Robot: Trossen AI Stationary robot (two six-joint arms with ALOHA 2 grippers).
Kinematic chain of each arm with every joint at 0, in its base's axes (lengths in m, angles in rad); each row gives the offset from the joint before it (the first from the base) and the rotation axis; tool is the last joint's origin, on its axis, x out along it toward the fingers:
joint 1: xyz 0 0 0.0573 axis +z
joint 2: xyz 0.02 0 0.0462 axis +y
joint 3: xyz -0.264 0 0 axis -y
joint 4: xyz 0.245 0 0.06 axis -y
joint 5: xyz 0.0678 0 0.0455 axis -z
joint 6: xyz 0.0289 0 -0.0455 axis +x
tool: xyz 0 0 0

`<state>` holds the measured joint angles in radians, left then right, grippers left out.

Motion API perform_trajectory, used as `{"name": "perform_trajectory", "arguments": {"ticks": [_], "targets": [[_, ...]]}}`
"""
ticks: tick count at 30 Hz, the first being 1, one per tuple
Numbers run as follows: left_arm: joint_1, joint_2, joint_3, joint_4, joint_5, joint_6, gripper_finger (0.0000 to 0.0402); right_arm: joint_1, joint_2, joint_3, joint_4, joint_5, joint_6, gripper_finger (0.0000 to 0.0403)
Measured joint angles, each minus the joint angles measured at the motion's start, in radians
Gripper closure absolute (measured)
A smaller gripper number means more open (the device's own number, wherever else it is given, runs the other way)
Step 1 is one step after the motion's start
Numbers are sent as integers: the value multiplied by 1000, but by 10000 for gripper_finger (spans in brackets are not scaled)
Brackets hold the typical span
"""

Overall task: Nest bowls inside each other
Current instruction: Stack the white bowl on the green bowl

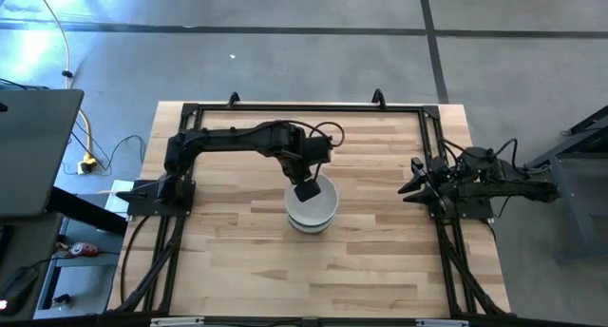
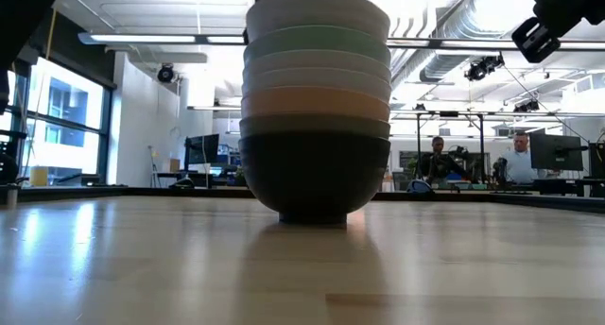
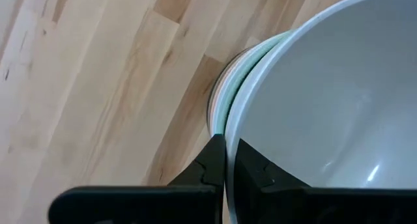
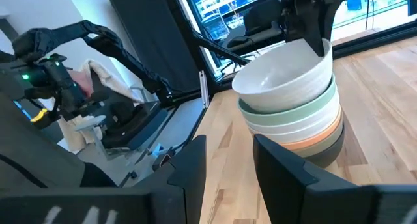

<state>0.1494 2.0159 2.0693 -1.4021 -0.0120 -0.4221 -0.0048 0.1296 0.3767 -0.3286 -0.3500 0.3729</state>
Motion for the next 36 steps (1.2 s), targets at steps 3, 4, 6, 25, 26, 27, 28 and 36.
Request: {"name": "perform_trajectory", "arguments": {"ticks": [3,4,6,25,26,27,28,36], "targets": [[-5,19,0,2,1,12,401,0,0,0,3,0,0,286],[-6,24,0,2,1,16,401,0,0,0,5,0,-9,286],[-6,31,0,9,1,24,401,0,0,0,7,1,-38,286],[-6,36,0,23,0,33,401,0,0,-88,113,140,-256,286],[-6,36,0,23,0,33,401,0,0,-122,155,141,-238,286],[-6,36,0,23,0,33,401,0,0,-157,202,141,-217,286],[-6,36,0,23,0,33,401,0,0,-191,248,143,-196,286],[-6,36,0,23,0,41,401,1,0,-284,424,286,-233,286]]}}
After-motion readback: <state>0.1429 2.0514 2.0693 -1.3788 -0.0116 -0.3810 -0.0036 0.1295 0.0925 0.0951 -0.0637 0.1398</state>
